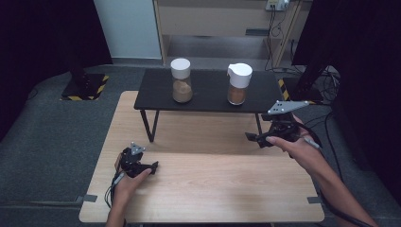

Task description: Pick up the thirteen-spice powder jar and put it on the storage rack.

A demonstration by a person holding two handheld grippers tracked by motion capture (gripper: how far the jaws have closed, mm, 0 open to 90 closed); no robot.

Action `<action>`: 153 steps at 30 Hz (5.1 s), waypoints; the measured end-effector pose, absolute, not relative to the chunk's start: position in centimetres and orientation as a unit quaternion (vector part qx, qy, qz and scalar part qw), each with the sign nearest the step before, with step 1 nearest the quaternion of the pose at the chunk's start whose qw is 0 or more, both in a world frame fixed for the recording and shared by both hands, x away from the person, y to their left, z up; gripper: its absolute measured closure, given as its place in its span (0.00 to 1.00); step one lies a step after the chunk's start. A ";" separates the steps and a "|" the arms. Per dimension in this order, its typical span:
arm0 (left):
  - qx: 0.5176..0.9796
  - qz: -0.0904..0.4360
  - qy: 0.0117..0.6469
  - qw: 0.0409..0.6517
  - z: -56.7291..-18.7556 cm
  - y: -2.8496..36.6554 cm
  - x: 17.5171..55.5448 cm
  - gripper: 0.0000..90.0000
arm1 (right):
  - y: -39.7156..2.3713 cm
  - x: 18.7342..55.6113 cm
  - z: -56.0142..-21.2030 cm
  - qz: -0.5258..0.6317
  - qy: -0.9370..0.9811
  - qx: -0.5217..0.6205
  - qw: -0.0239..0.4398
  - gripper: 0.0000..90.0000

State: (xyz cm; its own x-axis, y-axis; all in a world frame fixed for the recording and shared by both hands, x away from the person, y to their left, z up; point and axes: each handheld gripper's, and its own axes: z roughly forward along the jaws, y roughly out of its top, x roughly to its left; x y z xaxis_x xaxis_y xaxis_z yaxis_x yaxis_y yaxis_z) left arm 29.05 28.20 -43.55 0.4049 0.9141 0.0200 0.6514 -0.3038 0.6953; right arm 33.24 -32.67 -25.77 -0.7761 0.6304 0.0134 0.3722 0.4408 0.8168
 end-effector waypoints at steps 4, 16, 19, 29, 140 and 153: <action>0.779 0.212 0.502 0.309 -43.5 28.2 29.1 0.00 | -32.6 33.1 -26.3 0.430 0.839 0.299 0.148 0.06; 0.779 0.212 0.502 0.310 -43.6 28.2 29.1 0.00 | -32.7 32.7 -27.6 0.431 0.841 0.295 0.140 0.07; 0.779 0.212 0.502 0.310 -43.6 28.2 29.1 0.00 | -32.7 32.5 -27.9 0.429 0.843 0.292 0.139 0.07; 0.780 0.211 0.501 0.310 -43.5 28.2 29.2 0.00 | -33.2 32.3 -30.0 0.433 0.838 0.304 0.133 0.07; 0.780 0.211 0.501 0.310 -43.6 28.2 29.2 0.00 | -34.9 28.7 -45.1 0.349 0.807 0.443 0.177 0.01; 0.779 0.212 0.502 0.310 -43.6 28.1 29.2 0.00 | -34.4 28.2 -45.1 0.346 0.800 0.455 0.182 0.02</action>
